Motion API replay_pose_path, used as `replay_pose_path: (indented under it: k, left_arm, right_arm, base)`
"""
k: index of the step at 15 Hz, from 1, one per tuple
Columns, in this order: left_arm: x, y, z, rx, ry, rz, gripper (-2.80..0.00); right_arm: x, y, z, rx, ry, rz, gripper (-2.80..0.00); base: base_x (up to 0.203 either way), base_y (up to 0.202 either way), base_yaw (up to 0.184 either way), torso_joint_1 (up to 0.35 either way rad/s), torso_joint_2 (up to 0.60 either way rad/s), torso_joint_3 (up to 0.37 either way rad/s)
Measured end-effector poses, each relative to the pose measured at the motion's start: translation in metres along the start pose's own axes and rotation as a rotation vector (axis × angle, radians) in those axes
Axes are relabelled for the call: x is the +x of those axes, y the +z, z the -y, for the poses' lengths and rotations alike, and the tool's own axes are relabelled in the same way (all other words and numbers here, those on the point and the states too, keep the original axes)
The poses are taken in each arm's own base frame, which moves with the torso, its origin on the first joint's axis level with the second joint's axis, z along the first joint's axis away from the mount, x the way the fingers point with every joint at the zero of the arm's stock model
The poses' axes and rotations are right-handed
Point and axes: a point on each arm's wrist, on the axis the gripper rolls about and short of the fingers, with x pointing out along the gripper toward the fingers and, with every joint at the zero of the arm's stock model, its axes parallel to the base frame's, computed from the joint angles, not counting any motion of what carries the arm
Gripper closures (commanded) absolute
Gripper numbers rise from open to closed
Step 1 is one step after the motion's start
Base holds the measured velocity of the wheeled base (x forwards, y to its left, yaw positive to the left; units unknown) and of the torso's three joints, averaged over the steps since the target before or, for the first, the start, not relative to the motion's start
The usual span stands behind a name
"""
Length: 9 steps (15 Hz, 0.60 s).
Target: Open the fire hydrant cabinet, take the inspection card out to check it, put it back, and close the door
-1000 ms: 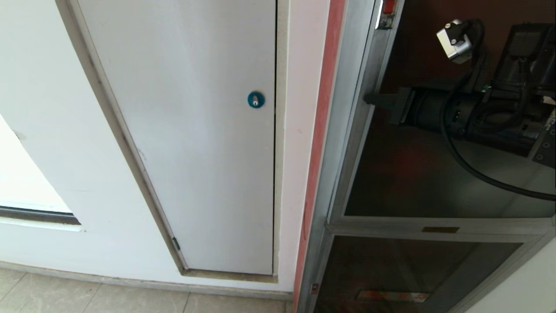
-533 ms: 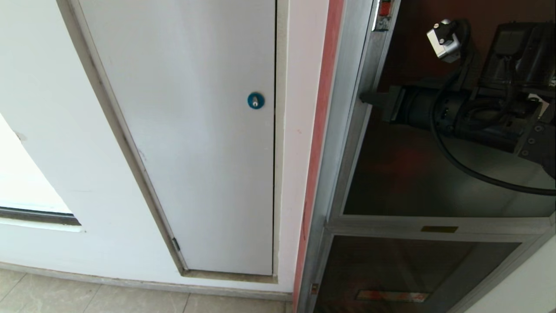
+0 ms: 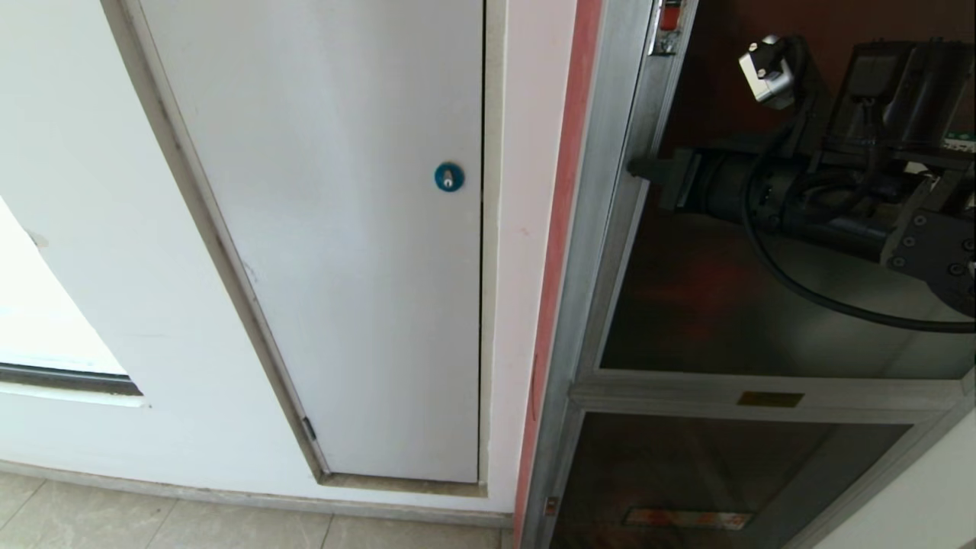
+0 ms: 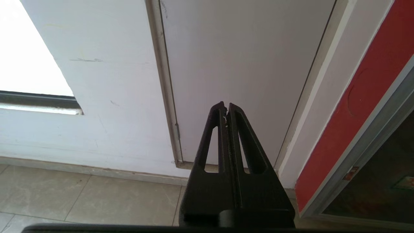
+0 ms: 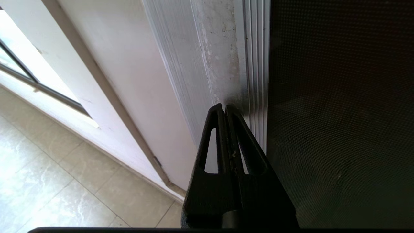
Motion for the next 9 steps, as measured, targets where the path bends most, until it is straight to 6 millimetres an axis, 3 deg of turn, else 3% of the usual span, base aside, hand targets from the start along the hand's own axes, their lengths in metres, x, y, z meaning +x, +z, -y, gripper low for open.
replay_pose_path:
  k: [9]
  left_arm:
    - [0.0,0.0,0.0,0.0,0.0,0.0,0.0]
  right_arm:
    - [-0.012,0.003,-0.002,0.0,-0.006,0.004,0.0]
  base:
    - [0.0,0.0,0.0,0.0,0.0,0.0]
